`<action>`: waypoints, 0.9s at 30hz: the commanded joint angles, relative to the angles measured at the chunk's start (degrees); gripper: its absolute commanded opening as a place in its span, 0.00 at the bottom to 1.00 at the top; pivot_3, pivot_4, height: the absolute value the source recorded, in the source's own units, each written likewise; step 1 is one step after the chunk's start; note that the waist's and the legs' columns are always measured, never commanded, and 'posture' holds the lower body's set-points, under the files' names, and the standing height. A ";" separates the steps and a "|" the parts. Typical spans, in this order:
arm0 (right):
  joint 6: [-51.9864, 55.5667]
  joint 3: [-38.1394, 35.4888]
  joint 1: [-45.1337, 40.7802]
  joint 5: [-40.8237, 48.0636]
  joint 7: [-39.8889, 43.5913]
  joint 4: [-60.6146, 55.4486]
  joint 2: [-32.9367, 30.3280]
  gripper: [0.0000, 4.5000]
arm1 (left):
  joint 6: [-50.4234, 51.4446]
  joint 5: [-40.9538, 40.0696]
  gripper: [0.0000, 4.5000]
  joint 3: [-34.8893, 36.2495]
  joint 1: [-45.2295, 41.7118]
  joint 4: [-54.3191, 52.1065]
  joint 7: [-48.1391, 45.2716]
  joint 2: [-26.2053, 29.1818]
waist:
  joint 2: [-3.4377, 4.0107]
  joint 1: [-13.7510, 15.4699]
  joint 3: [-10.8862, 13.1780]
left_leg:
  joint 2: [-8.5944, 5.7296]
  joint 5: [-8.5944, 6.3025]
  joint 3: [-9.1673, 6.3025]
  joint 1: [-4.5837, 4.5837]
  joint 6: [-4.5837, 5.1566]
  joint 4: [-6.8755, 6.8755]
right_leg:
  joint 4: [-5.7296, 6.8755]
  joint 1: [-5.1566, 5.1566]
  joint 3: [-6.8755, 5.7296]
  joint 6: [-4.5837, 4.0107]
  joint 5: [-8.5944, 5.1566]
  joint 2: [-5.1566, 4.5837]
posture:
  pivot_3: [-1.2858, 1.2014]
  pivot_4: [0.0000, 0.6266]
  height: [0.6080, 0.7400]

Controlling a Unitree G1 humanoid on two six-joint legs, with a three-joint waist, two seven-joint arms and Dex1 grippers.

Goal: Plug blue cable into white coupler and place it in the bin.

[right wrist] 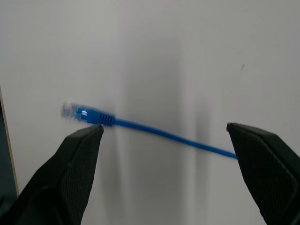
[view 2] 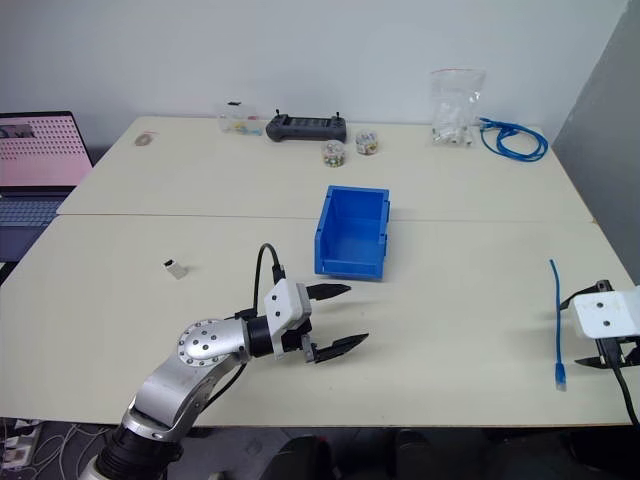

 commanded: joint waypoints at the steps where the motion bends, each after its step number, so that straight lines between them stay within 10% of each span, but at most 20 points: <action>1: -8.93 4.49 -5.59 -5.20 -0.23 5.42 1.87 1.00 | 0.26 0.48 1.00 -0.50 1.05 -3.66 1.06 -0.32 | 0.02 0.01 0.01 | -0.02 0.00 -0.01 -0.01 0.00 0.00 | 0.00 0.00 -0.01 -0.01 0.01 -0.02 | 0.52 0.24 1.00; 14: -21.73 14.22 -14.20 -14.99 -3.31 17.72 6.27 1.00 | 3.92 0.32 1.00 -1.08 1.72 -7.35 3.20 -0.89 | 0.15 0.17 -0.02 | -0.03 0.01 0.00 0.03 -0.02 0.02 | 0.02 0.04 0.02 -0.19 0.13 -0.02 | 0.52 0.24 1.00; 27: -22.91 16.33 -13.52 -15.24 -5.22 18.06 9.55 0.34 | 5.64 0.26 1.00 -0.88 0.97 -7.85 3.96 -1.01 | -0.20 -0.72 -0.07 | 0.04 -0.01 0.08 0.94 0.01 -0.01 | -0.12 0.95 0.07 -0.22 0.16 -0.02 | 0.52 0.24 1.00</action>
